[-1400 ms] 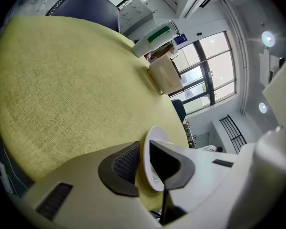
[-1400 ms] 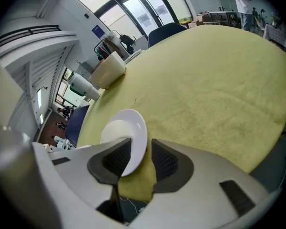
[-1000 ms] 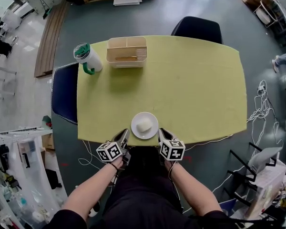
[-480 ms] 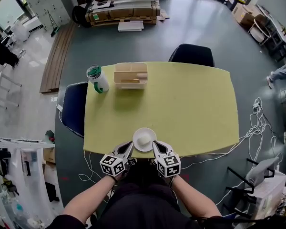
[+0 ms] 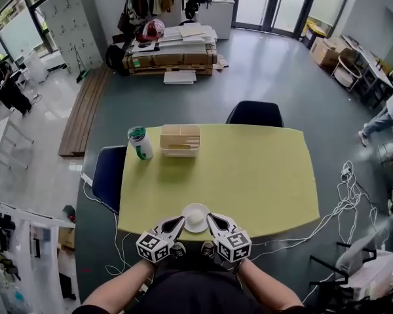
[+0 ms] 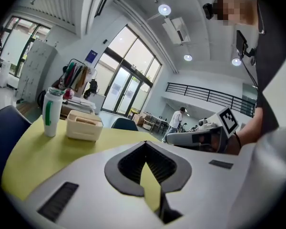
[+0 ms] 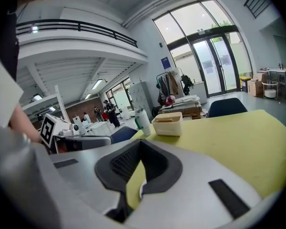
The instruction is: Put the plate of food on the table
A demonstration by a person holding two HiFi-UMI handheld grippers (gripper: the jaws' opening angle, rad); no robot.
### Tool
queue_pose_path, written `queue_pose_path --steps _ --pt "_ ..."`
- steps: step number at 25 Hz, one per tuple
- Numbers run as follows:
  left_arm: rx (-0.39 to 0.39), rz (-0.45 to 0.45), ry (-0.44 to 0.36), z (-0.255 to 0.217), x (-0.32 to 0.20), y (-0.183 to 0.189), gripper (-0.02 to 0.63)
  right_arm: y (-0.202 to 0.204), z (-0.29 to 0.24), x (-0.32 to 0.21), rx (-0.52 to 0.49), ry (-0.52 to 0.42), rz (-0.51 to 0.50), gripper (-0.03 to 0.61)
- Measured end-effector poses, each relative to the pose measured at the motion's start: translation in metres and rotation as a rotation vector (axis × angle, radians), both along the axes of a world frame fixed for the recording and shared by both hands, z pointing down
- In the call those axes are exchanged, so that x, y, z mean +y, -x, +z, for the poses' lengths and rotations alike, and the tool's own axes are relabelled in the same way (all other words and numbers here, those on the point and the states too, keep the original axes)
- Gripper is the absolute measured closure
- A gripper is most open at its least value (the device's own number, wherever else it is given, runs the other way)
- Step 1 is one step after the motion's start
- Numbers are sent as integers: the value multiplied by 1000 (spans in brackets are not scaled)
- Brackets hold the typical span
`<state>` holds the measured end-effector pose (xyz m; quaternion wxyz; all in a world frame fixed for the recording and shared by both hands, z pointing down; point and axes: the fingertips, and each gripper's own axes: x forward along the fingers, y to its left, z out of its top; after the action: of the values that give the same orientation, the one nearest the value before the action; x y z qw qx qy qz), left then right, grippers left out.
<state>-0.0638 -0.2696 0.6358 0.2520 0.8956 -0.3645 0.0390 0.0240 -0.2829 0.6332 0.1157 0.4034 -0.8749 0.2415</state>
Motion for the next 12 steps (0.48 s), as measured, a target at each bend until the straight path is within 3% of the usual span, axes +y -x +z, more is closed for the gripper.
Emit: queue_pose_path --steps 12 --pt "68 36 -126 -80 3 -9 604 15 -80 2 -29 -129 -43 566"
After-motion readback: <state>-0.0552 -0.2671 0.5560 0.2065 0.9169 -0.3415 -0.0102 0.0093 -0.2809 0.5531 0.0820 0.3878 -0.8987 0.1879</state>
